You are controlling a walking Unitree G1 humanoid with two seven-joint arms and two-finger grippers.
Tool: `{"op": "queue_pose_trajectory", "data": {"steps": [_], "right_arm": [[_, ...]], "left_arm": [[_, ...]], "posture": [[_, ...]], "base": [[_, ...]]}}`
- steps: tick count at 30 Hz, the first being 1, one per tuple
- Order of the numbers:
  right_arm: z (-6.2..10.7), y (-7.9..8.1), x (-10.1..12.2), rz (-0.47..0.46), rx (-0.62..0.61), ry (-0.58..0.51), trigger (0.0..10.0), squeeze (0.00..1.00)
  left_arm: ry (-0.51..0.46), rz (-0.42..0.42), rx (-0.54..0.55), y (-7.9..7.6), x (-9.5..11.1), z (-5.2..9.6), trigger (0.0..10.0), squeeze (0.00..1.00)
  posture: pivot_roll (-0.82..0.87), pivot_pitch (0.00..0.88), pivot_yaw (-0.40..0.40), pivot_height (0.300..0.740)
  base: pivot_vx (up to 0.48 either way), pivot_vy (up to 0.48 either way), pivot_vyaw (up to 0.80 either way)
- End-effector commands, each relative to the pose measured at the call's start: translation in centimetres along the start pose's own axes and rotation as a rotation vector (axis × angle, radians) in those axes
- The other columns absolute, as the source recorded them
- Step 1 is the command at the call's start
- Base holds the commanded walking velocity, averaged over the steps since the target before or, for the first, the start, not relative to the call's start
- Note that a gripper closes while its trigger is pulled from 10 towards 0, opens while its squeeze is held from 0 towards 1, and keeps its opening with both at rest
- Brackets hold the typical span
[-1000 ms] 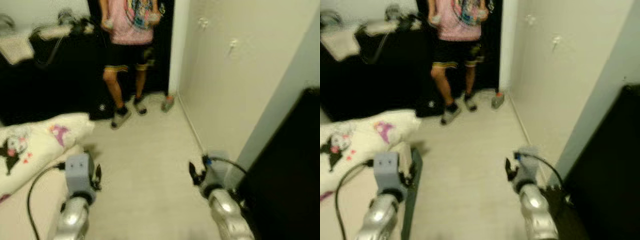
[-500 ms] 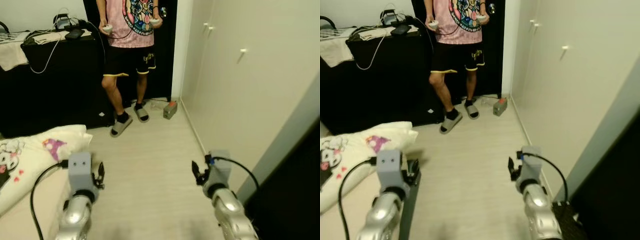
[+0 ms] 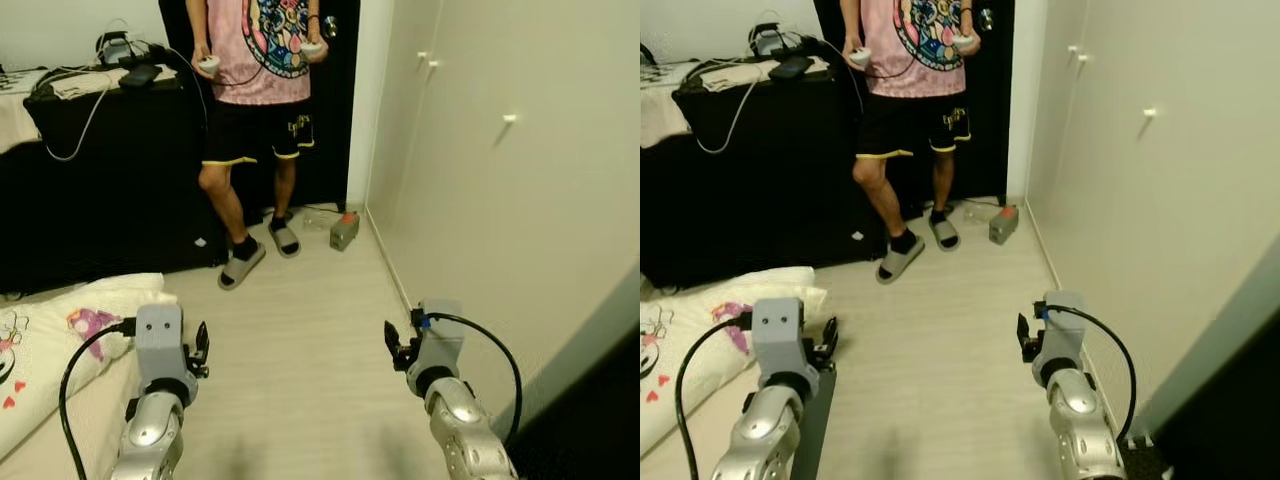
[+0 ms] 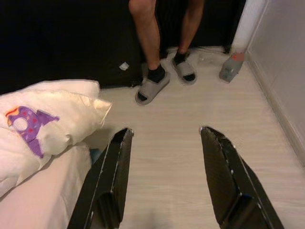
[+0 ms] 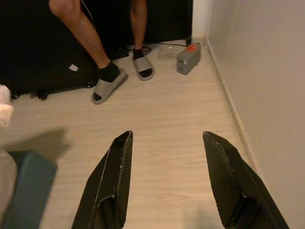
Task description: Clean up the room
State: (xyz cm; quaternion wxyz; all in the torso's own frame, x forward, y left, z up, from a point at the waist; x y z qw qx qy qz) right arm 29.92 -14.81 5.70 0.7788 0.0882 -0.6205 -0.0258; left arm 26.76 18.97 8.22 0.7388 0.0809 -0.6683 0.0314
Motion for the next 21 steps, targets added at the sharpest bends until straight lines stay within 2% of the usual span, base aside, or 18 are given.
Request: {"op": "queue_pose_trajectory", "data": {"steps": [1,21], "right_arm": [[0.22,-0.32,-0.58,-0.009,-0.011,0.025,10.0,0.0],[0.26,-0.4,-0.6,-0.011,-0.014,0.029,10.0,0.0]], "left_arm": [[0.021,-0.004,-0.005,-0.01,-0.4,0.12,10.0,0.0],[0.023,0.003,-0.005,-0.11,-0.41,0.23,10.0,0.0]], "posture": [[0.0,0.075,0.022,0.733],[0.0,0.083,0.019,0.733]], "base": [[0.386,0.0,0.0],[0.385,0.0,0.0]]}}
Point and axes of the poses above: a point about 5 cm out from each wrist's last joint towards the gripper, its own z axis pointing back from the gripper into the wrist, its own x axis along the axis of the wrist's last joint, y = z × x, the point moved 1 cm from there along -z, pointing out of the wrist towards the gripper, and after that the axes turned 5 degrees about -z, right-handed, at the moved point
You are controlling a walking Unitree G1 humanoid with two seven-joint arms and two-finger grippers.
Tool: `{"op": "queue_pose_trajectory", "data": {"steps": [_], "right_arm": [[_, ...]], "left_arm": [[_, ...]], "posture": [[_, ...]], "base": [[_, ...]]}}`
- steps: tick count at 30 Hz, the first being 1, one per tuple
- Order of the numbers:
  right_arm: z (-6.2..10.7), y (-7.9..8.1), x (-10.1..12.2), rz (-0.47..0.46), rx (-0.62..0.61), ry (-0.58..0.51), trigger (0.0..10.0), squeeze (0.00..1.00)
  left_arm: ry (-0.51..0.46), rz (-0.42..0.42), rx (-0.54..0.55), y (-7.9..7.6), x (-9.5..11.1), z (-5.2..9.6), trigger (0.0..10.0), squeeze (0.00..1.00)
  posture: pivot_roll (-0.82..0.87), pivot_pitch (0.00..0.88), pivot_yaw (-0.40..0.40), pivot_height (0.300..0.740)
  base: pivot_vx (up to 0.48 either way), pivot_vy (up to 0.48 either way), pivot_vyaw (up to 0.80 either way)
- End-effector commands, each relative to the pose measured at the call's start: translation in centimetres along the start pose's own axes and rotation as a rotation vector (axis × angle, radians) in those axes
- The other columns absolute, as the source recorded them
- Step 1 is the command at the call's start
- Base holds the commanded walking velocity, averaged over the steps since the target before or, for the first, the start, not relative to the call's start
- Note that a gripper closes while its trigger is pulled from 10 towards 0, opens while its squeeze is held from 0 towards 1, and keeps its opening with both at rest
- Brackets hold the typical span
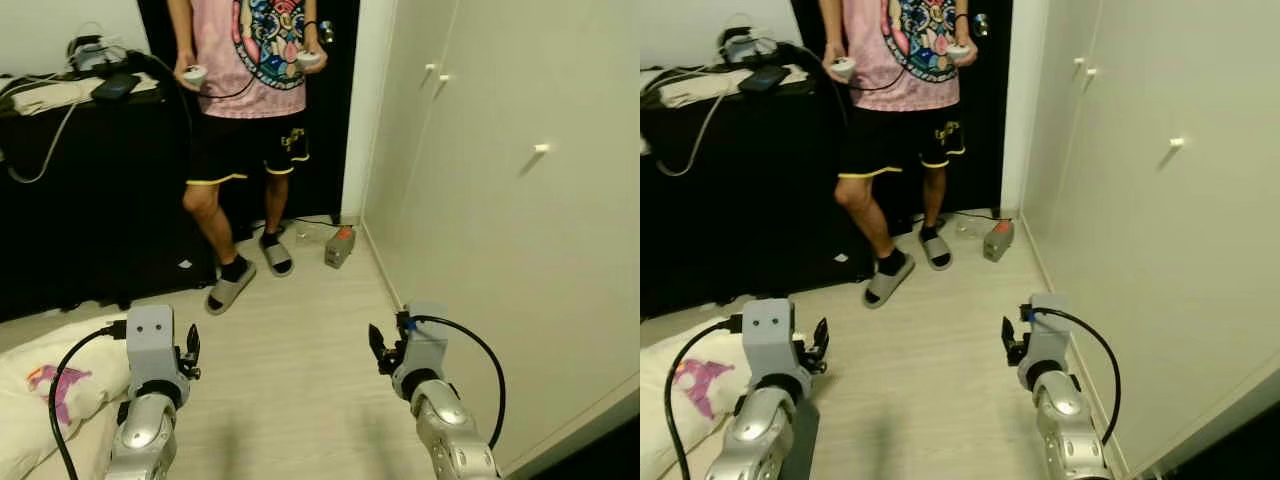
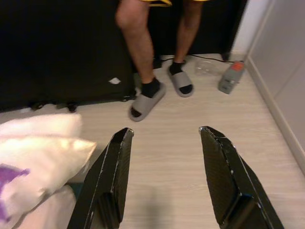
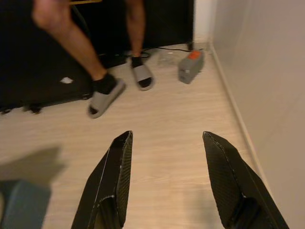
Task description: Clean up the room
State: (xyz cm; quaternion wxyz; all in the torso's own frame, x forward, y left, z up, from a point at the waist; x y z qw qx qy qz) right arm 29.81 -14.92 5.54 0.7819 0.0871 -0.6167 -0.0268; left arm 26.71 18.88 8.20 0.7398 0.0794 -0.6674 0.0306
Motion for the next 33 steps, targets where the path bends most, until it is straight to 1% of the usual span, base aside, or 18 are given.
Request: {"op": "queue_pose_trajectory", "data": {"steps": [1,33], "right_arm": [[0.18,-0.27,-0.43,-0.009,-0.01,0.019,10.0,0.0],[0.01,-0.22,-0.29,-0.011,-0.011,0.02,10.0,0.0]], "left_arm": [[0.02,0.003,-0.002,-0.03,-0.4,0.17,10.0,0.0],[0.023,0.002,0.001,-0.09,-0.34,0.04,10.0,0.0]], "posture": [[0.0,0.083,0.019,0.733],[-0.01,0.084,0.02,0.733]], "base": [[0.386,0.0,0.0],[0.38,0.0,0.0]]}}
Point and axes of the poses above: a point about 5 cm out from each wrist's last joint towards the gripper, its own z axis pointing back from the gripper into the wrist, its own x axis along the axis of the wrist's last joint, y = z × x, the point moved 1 cm from there along -z, pointing out of the wrist towards the gripper, and after that the axes turned 5 degrees about -z, right-handed, at the moved point
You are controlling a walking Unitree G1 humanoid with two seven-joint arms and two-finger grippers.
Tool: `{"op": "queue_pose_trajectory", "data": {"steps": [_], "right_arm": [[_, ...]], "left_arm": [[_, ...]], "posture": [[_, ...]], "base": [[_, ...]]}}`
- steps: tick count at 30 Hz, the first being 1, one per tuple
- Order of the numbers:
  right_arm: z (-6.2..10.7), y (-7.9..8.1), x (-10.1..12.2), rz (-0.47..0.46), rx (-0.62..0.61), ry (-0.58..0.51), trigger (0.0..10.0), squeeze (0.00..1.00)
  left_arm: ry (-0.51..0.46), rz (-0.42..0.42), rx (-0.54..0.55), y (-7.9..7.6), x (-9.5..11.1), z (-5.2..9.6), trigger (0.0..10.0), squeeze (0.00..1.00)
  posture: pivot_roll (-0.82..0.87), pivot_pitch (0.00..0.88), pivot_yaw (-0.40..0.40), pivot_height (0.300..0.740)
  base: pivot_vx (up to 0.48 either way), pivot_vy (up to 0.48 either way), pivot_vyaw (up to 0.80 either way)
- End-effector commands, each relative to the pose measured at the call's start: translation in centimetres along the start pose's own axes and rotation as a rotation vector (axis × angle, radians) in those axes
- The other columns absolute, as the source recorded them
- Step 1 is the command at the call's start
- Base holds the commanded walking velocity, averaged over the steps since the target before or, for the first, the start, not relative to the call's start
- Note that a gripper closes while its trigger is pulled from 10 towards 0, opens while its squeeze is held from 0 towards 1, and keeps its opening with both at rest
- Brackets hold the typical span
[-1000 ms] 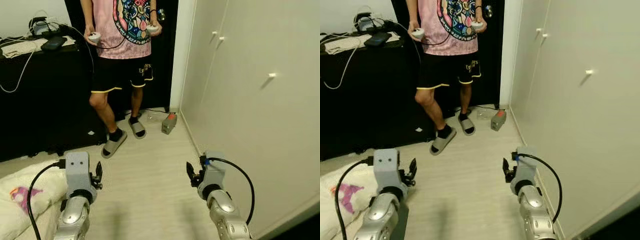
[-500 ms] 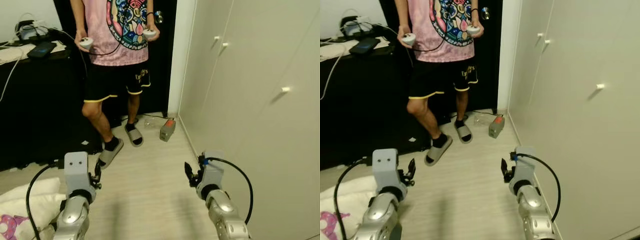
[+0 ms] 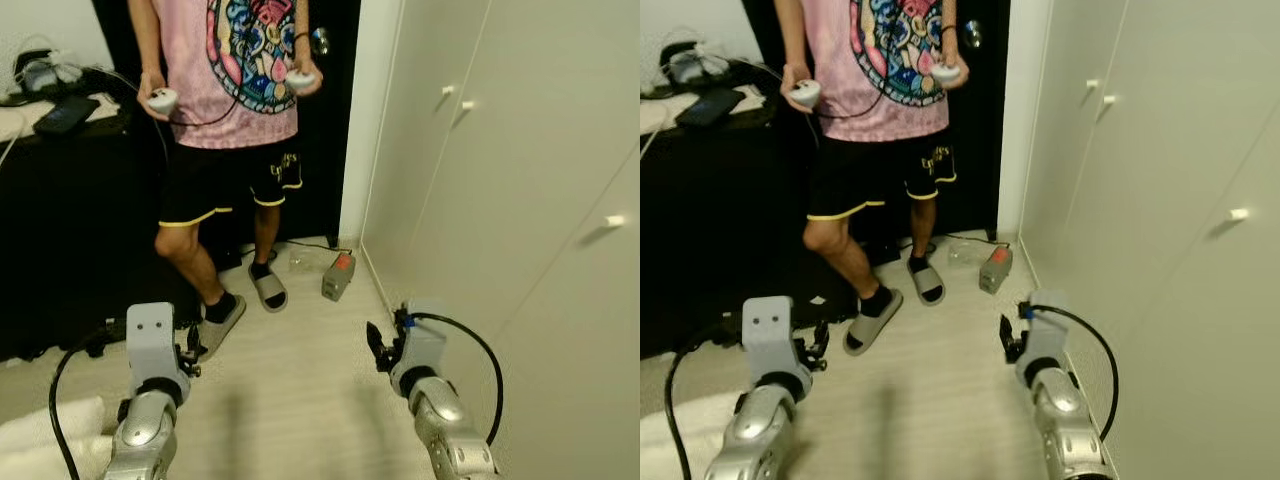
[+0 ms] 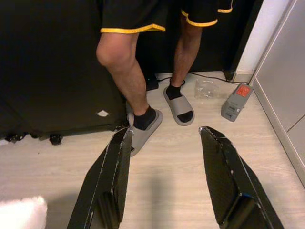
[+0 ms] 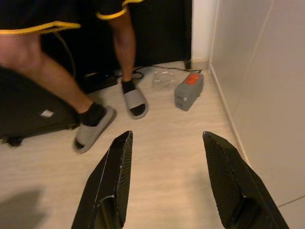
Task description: Clean up the room
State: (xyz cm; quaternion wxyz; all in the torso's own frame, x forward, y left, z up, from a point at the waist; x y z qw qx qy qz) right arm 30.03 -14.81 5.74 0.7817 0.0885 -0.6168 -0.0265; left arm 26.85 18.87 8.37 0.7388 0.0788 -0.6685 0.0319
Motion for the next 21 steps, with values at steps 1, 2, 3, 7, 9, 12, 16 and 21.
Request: {"op": "queue_pose_trajectory", "data": {"steps": [1,2,3,7,9,12,16,21], "right_arm": [[0.17,-0.35,-0.51,-0.009,-0.013,0.02,10.0,0.0],[0.17,-0.35,-0.51,-0.009,-0.013,0.02,10.0,0.0],[0.17,-0.35,-0.5,-0.009,-0.014,0.019,10.0,0.0],[0.12,-0.39,-0.42,-0.009,-0.015,0.017,10.0,0.0],[0.12,-0.39,-0.42,-0.009,-0.015,0.017,10.0,0.0],[0.05,-0.35,-0.34,0.013,-0.006,0.017,10.0,0.0],[-0.01,-0.23,-0.34,0.039,0.006,0.021,10.0,0.0],[-0.05,-0.12,-0.32,0.048,0.01,0.021,10.0,0.0]], "left_arm": [[0.03,-0.004,0.002,-0.08,-0.58,0.14,10.0,0.0],[0.03,-0.004,0.002,-0.08,-0.58,0.14,10.0,0.0],[0.032,-0.006,0.004,-0.09,-0.6,0.13,10.0,0.0],[0.041,-0.016,0.005,-0.15,-0.76,0.09,10.0,0.0],[0.041,-0.016,0.005,-0.15,-0.76,0.09,10.0,0.0],[0.044,-0.018,0.01,-0.1,-0.87,0.05,10.0,0.0],[0.045,-0.025,0.016,-0.08,-0.88,0.0,10.0,0.0],[0.047,-0.028,0.017,-0.09,-0.91,-0.08,10.0,0.0]], "posture": [[-0.01,0.083,0.019,0.733],[-0.01,0.083,0.019,0.733],[-0.01,0.083,0.019,0.733],[-0.01,0.081,0.018,0.733],[-0.01,0.081,0.018,0.733],[-0.01,0.076,0.015,0.733],[-0.01,0.072,0.015,0.733],[-0.01,0.068,0.016,0.733]], "base": [[0.285,0.0,0.0],[0.285,0.0,0.0],[0.0,0.0,0.0],[0.0,0.0,0.0],[0.0,0.0,0.0],[0.0,0.0,0.0],[0.0,0.0,0.4],[0.0,0.0,0.8]]}}
Point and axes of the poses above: a point about 5 cm out from each wrist's last joint towards the gripper, its own z axis pointing back from the gripper into the wrist, its own x axis along the axis of the wrist's last joint, y = z × x, the point moved 1 cm from there along -z, pointing out of the wrist towards the gripper, and after that the axes turned 5 degrees about -z, right-handed, at the moved point
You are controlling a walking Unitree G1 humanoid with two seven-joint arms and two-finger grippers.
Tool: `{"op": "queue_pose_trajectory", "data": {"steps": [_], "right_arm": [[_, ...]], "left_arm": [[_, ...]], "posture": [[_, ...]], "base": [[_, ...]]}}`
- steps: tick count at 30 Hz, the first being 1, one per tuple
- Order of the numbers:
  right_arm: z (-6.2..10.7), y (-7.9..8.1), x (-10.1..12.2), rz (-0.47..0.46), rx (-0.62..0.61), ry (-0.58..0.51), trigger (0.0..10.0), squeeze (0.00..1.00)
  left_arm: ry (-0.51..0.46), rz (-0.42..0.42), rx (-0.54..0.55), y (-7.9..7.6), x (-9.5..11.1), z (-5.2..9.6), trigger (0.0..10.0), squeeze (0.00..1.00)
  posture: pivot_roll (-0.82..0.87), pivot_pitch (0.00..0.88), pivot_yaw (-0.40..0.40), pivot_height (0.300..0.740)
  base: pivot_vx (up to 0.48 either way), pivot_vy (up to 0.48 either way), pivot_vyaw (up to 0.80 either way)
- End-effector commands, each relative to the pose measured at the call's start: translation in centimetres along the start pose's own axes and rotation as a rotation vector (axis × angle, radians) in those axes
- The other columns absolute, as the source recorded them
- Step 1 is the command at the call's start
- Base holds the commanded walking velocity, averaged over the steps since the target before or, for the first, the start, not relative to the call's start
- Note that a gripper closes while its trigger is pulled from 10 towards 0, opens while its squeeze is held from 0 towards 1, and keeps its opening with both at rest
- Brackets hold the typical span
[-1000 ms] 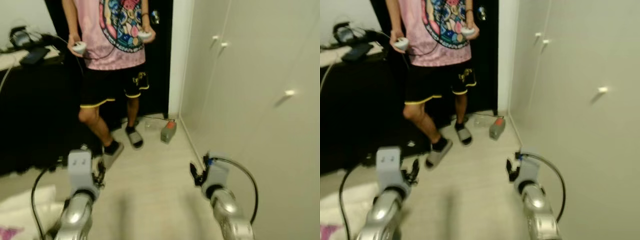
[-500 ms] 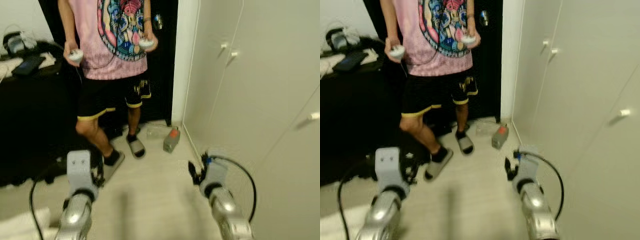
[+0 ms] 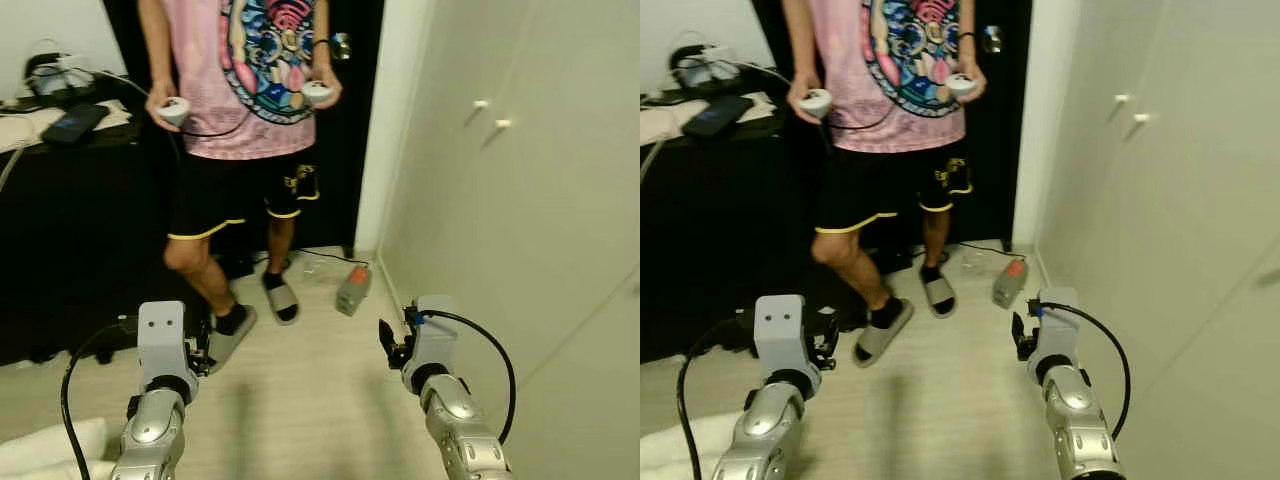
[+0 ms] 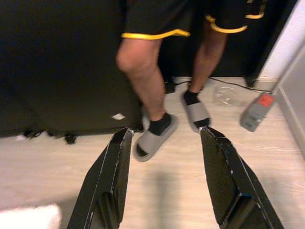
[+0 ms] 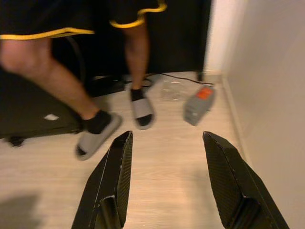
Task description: Clean up the room
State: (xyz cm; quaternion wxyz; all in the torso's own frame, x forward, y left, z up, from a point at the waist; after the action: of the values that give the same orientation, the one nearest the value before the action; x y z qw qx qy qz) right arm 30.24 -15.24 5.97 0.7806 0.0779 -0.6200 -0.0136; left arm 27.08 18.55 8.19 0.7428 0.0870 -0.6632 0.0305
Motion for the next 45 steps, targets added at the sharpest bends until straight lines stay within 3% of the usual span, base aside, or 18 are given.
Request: {"op": "queue_pose_trajectory", "data": {"steps": [1,12,17,36,45], "right_arm": [[0.04,0.33,-0.64,0.017,0.012,0.025,10.0,0.0],[-0.01,0.4,-0.62,0.019,0.013,0.022,10.0,0.0],[0.07,0.12,-0.6,-0.027,-0.011,0.013,10.0,0.0],[0.18,0.17,-0.65,0.017,0.004,0.018,10.0,0.0],[0.16,0.38,-0.62,0.038,0.024,0.022,10.0,0.0]], "left_arm": [[0.035,-0.014,0.007,0.28,-0.81,0.07,10.0,0.0],[0.033,-0.017,0.007,0.29,-0.82,0.01,10.0,0.0],[0.034,-0.018,0.002,0.24,-0.82,0.03,10.0,0.0],[0.032,-0.011,-0.014,-0.1,-0.87,0.04,10.0,0.0],[0.032,-0.006,-0.013,-0.19,-0.81,0.19,10.0,0.0]], "posture": [[-0.01,0.064,0.017,0.733],[-0.01,0.062,0.017,0.733],[-0.01,0.066,0.023,0.733],[-0.02,0.071,0.023,0.733],[-0.02,0.076,0.019,0.733]], "base": [[0.0,0.0,0.8],[0.0,0.0,0.8],[0.0,0.0,0.0],[0.0,0.0,0.0],[0.0,0.0,0.8]]}}
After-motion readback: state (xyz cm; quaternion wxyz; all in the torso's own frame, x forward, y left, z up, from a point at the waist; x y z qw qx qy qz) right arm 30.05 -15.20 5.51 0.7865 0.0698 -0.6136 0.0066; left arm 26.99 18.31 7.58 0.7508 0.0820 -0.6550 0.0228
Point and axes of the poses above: a point about 5 cm out from each wrist's last joint towards the gripper, its own z axis pointing back from the gripper into the wrist, its own x axis along the axis of the wrist's last joint, y = z × x, the point moved 1 cm from there along -z, pointing out of the wrist towards the gripper, and after that the axes turned 5 degrees about -z, right-handed, at the moved point
